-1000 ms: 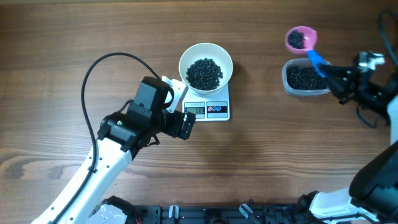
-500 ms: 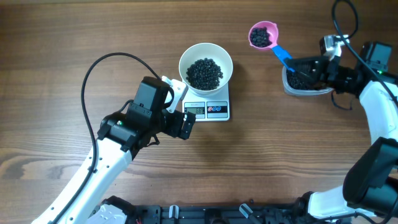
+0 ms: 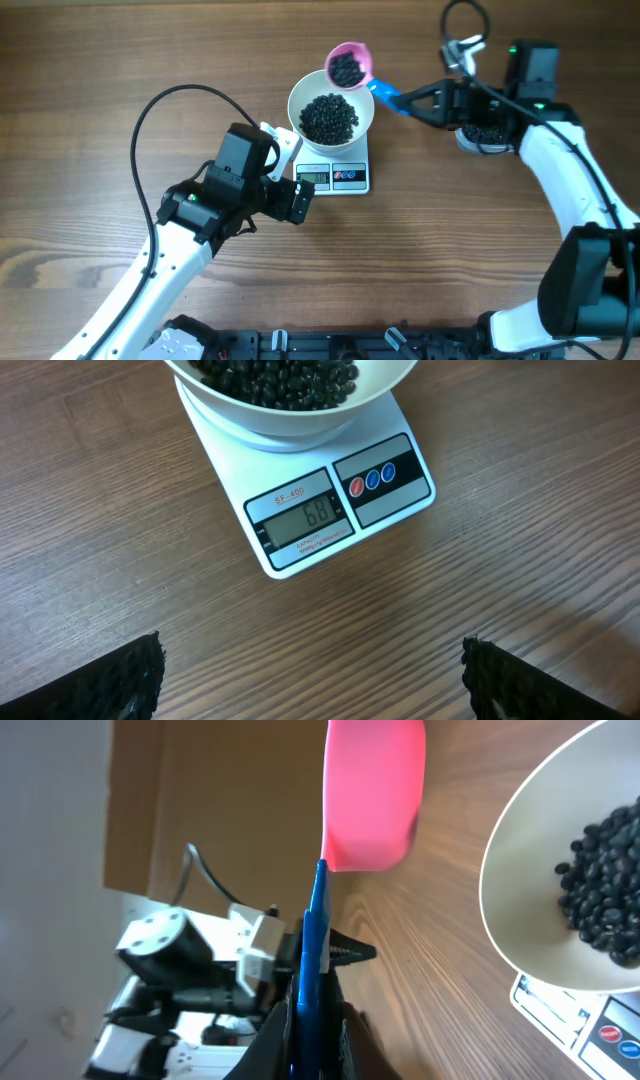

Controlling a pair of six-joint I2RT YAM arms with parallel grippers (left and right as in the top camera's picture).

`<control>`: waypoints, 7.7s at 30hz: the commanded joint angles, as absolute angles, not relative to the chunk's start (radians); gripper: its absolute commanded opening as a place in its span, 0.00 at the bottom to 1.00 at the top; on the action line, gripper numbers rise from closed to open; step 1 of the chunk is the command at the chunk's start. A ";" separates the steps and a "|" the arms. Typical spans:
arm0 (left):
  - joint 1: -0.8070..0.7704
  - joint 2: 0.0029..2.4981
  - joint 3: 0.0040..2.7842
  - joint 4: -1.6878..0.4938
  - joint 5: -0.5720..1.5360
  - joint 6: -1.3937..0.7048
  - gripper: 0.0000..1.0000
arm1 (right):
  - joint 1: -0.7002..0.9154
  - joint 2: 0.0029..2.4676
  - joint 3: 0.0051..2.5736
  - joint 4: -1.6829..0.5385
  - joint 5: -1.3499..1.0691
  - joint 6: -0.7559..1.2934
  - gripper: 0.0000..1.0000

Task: Scoop item into bowl and weigh 150g on scale
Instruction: 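Carry the filled scoop left over the bowl with the right gripper, then tilt the scoop with the right gripper to pour beans into the bowl, then carry the empty scoop right back to the bean tub, then push the scoop down into the black beans with the right gripper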

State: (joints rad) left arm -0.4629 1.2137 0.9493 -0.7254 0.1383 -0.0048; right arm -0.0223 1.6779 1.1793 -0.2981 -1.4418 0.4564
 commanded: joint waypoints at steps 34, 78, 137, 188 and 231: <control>-0.467 1.218 0.968 -0.723 0.130 -0.007 1.00 | 0.038 1.518 1.184 -0.474 -0.858 0.004 0.04; -0.467 1.218 0.968 -0.723 0.130 -0.007 1.00 | 0.340 1.518 1.184 -0.496 -0.214 -0.572 0.04; -0.467 1.218 0.968 -0.723 0.130 -0.008 1.00 | -0.318 1.491 1.185 -0.842 -0.140 -0.530 0.04; -0.467 1.218 0.968 -0.723 0.130 -0.007 1.00 | -0.241 1.580 1.184 -0.775 0.036 -0.517 0.04; -0.467 1.218 0.968 -0.723 0.130 -0.008 1.00 | -0.328 1.580 1.104 -0.828 -0.596 -0.442 0.04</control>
State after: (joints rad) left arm -0.4629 1.2137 0.9493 -0.7254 0.1383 -0.0048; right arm -0.3027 1.5673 1.1156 -0.8238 -0.4229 -0.4488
